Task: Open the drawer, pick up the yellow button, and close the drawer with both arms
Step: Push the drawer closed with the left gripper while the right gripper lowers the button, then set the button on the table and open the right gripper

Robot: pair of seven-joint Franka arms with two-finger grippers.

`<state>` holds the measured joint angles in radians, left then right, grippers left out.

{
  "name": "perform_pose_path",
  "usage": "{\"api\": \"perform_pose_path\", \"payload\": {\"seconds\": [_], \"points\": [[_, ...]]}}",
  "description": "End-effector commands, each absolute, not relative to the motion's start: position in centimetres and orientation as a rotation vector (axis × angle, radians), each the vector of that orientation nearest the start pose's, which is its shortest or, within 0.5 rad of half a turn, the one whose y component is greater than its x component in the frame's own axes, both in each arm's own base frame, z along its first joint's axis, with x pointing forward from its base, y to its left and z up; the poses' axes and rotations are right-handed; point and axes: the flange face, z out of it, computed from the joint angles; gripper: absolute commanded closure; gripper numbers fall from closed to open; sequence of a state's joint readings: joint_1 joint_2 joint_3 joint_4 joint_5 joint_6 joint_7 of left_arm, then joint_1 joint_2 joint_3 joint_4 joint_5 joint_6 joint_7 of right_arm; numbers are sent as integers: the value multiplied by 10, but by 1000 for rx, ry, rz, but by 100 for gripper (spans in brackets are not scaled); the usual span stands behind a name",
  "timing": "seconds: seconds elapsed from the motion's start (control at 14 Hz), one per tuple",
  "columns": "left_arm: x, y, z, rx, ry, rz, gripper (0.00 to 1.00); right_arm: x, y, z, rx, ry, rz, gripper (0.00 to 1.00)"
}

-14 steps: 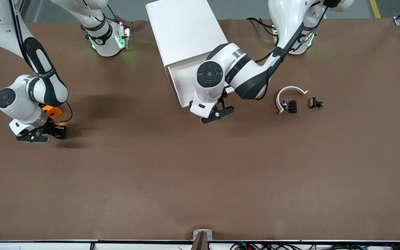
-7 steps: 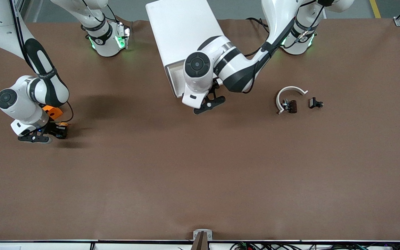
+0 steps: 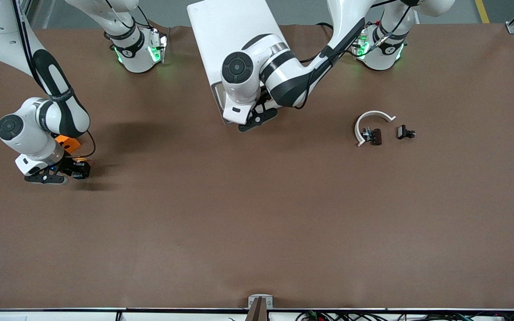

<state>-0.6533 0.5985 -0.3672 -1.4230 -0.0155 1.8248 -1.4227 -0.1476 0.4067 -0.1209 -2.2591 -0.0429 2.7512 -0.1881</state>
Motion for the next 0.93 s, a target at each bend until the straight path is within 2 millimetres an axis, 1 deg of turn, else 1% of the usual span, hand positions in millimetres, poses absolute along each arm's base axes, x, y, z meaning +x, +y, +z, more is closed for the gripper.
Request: {"api": "perform_pose_path", "payload": {"seconds": [0.0, 0.14, 0.43, 0.5, 0.64, 0.72, 0.79, 0.86], "points": [[386, -574, 358, -2963, -721, 477, 0, 532, -140, 200, -3221, -19, -115, 0], [382, -577, 360, -2960, -747, 534, 0, 532, -133, 221, -3210, -46, -79, 0], [381, -579, 363, -2948, -805, 678, 0, 526, -119, 284, -3182, -68, 44, 0], [380, -579, 363, -2944, -819, 704, 0, 526, -110, 303, -3176, -79, 69, 0], [378, -581, 362, -2936, -831, 742, 0, 529, -95, 352, -3134, -73, 163, 0], [378, -582, 360, -2928, -843, 767, 0, 535, -90, 382, -3096, -57, 218, 0], [376, -584, 361, -2918, -863, 806, 0, 542, -86, 411, -3060, -51, 276, 0], [373, -586, 359, -2908, -875, 835, 0, 547, -85, 433, -3050, -55, 295, 0]]}}
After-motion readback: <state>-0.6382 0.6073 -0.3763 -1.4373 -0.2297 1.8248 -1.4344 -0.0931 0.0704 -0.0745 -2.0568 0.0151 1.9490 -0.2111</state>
